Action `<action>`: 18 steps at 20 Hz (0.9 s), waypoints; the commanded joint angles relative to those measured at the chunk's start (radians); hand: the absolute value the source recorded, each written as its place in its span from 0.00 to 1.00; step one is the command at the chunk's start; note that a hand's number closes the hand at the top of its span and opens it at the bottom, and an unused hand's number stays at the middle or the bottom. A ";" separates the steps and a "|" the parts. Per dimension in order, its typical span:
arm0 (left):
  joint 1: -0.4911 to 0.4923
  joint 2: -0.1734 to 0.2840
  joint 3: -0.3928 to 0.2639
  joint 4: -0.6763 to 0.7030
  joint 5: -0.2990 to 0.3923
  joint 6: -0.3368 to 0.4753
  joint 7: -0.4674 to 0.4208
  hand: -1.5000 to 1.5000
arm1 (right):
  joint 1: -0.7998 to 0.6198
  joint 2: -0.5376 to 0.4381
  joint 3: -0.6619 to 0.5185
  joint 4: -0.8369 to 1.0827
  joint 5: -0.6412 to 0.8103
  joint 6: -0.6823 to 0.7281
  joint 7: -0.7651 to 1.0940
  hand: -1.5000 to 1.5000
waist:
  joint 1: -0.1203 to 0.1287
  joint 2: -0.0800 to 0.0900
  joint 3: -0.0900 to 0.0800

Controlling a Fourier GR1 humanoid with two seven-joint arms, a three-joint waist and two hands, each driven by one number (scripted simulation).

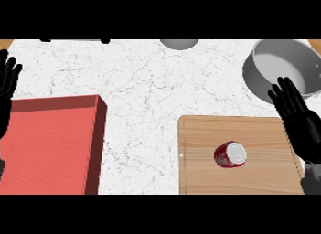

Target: Pick the can from the cutting board and place it in the pot

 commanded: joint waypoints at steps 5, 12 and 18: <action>-0.049 -0.072 -0.014 0.004 0.026 0.038 0.064 0.50 | -0.177 -0.199 -0.100 -0.011 -0.222 0.432 -0.039 1.00 | -0.010 -0.023 0.026; -0.062 -0.150 -0.056 0.054 0.016 0.056 0.056 0.50 | -0.056 -0.359 -0.141 0.149 0.281 0.382 -0.502 0.00 | -0.027 -0.018 0.027; -0.021 -0.189 -0.069 0.075 -0.003 0.043 0.018 0.50 | 0.042 -0.386 -0.135 0.147 0.440 0.374 -0.752 0.00 | -0.025 -0.025 0.024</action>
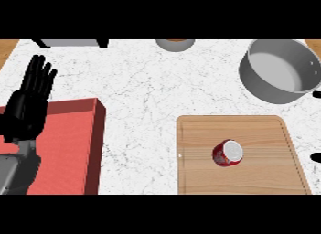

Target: Pick the can from the cutting board and place it in the pot

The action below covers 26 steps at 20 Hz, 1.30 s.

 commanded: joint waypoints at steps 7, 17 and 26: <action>0.020 -0.023 -0.014 -0.057 -0.018 0.010 0.038 0.50 | 0.086 -0.167 0.071 -0.231 0.258 0.022 0.105 0.00 | -0.008 -0.010 -0.003; -0.034 -0.066 0.000 0.027 -0.075 0.016 0.005 0.50 | 0.010 -0.022 0.222 -0.401 0.401 0.090 0.488 0.00 | 0.005 -0.003 -0.002; -0.059 -0.025 0.074 0.009 -0.051 -0.050 0.070 0.50 | -0.035 0.127 0.308 -0.298 0.541 0.143 0.550 0.00 | 0.011 -0.002 -0.001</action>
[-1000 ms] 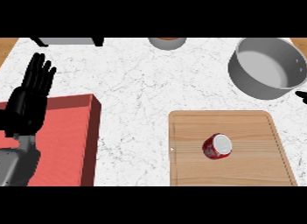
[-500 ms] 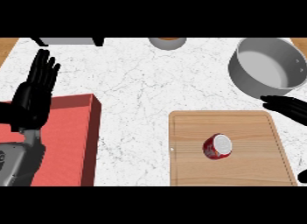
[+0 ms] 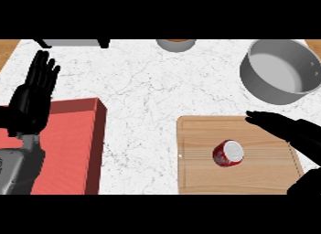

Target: Pick the can from the cutting board and place it in the pot

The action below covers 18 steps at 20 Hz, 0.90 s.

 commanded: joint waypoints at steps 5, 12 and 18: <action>-0.016 -0.017 0.036 -0.003 -0.032 -0.033 0.023 0.50 | 0.030 0.115 0.016 -0.057 0.128 0.047 0.004 0.00 | -0.003 0.000 0.000; 0.048 -0.080 -0.010 -0.115 -0.089 0.014 0.073 0.50 | 0.004 0.239 0.058 0.027 0.247 -0.018 -0.033 0.00 | 0.002 -0.001 0.000; 0.022 -0.062 0.048 -0.040 -0.057 -0.054 0.033 0.50 | 0.043 0.270 0.073 0.035 0.370 -0.051 0.028 0.00 | -0.001 0.000 0.000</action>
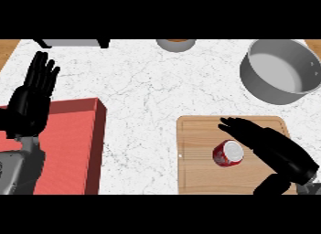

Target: Pick the can from the cutting board and place it in the pot

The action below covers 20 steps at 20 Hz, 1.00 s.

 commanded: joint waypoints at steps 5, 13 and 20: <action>-0.053 -0.009 0.022 -0.004 -0.020 0.005 0.059 0.50 | 0.029 0.098 0.036 0.136 0.133 -0.105 -0.050 0.00 | -0.001 0.000 0.000; 0.008 -0.035 0.029 -0.065 -0.035 -0.022 0.057 0.50 | -0.076 0.162 0.001 0.261 0.181 -0.088 -0.124 0.00 | 0.001 0.000 0.000; 0.061 -0.043 0.031 -0.082 -0.051 -0.024 0.015 0.50 | -0.103 0.194 0.091 0.376 0.253 -0.197 -0.269 1.00 | 0.008 0.000 0.001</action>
